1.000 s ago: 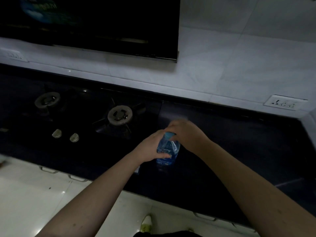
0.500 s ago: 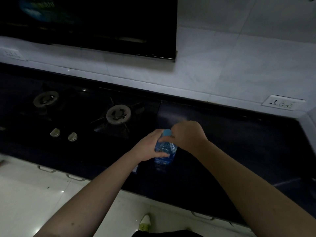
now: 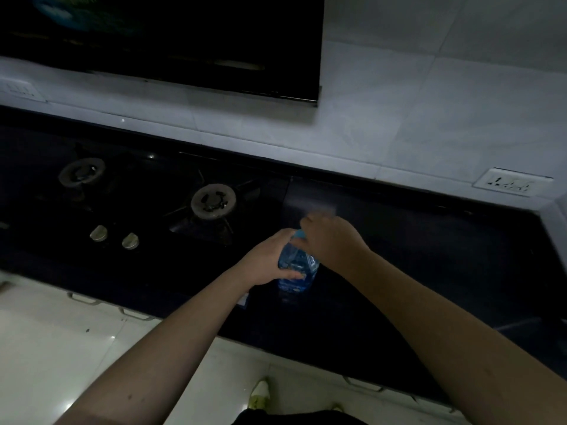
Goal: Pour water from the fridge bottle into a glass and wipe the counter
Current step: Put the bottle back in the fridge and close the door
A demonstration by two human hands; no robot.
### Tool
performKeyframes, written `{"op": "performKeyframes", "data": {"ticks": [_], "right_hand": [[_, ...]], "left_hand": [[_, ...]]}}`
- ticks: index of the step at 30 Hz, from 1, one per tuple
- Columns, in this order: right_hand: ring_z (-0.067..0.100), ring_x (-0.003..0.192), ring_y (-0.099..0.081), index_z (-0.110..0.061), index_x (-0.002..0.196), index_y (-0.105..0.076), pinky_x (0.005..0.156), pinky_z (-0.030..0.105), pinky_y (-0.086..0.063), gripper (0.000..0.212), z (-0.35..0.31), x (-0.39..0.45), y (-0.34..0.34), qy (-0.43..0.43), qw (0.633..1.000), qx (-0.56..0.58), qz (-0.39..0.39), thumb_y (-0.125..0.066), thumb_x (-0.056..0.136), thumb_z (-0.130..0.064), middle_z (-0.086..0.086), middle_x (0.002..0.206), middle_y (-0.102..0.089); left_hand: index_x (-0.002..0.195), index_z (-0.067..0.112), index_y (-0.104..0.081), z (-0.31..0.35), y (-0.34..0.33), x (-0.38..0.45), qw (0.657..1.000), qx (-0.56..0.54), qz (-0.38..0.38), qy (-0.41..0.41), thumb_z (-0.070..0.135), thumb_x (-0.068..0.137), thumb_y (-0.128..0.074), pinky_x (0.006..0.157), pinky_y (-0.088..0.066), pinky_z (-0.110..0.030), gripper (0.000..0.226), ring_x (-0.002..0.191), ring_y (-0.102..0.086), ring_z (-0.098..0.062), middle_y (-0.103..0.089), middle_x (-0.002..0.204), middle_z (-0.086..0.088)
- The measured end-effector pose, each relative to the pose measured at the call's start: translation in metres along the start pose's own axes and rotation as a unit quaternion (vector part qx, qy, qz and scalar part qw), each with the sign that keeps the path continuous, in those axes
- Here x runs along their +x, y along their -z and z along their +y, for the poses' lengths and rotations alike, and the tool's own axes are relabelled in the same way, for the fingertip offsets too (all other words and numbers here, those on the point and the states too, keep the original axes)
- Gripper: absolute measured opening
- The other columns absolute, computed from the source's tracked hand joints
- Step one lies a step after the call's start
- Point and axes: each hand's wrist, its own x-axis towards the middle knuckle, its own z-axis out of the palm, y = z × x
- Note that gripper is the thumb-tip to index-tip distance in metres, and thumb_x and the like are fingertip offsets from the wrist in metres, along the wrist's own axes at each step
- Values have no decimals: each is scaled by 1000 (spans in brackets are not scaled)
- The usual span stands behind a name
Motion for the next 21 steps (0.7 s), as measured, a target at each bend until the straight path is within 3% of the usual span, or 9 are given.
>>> {"op": "performKeyframes", "data": {"ticks": [3,6,9,11,13,17,21], "right_hand": [[22,91,-59,-9,117,-56,63,29,-38,48,-13,3,-2,-109,994,11,-12,-30,102,-47,8,111,-59],[19,73,-54,-12,105,-63,56,30,-37,53,-14,7,-5,-145,989,-1,-26,-30,100,-54,5,97,-61],[23,92,-60,-12,120,-56,65,32,-43,48,-5,3,1,-82,996,39,-21,-37,100,-52,6,110,-58],[25,103,-58,-12,131,-47,76,34,-48,44,-1,-2,2,-13,998,62,-27,-42,100,-42,8,119,-54],[25,102,-59,-9,127,-50,78,35,-49,34,-1,-6,1,22,998,57,-2,-45,101,-31,9,117,-52],[24,102,-58,-8,123,-49,77,31,-46,31,-10,1,-4,-42,997,58,-17,-46,101,-30,7,117,-54],[22,94,-60,-11,128,-48,59,30,-42,35,-23,2,-6,-92,995,-17,-44,-54,98,-27,8,115,-55]], "left_hand": [[133,29,-44,-1,1,-1,1000,-2,-2,3,30,73,-86,90,-35,-4,73,111,-47,7,-45,131,15],[112,43,-48,2,4,-2,1000,3,-18,-9,27,75,-85,89,-32,1,55,112,-45,7,-42,135,14],[130,33,-46,3,6,-2,1000,-2,-26,-8,34,74,-85,95,-38,-10,67,116,-48,0,-44,134,13],[141,24,-39,3,6,-2,1000,1,-26,-7,34,74,-85,93,-36,-8,82,115,-48,-1,-44,132,14],[141,23,-39,4,6,-2,1000,4,-23,-11,33,74,-85,93,-36,-9,81,114,-48,-1,-44,130,13],[143,24,-37,7,5,-4,1000,-6,-10,-5,35,73,-85,98,-39,-17,86,117,-48,-2,-46,135,10],[141,24,-38,7,4,-5,1000,-11,-1,4,30,73,-86,86,-29,4,84,111,-42,9,-44,132,16]]}}
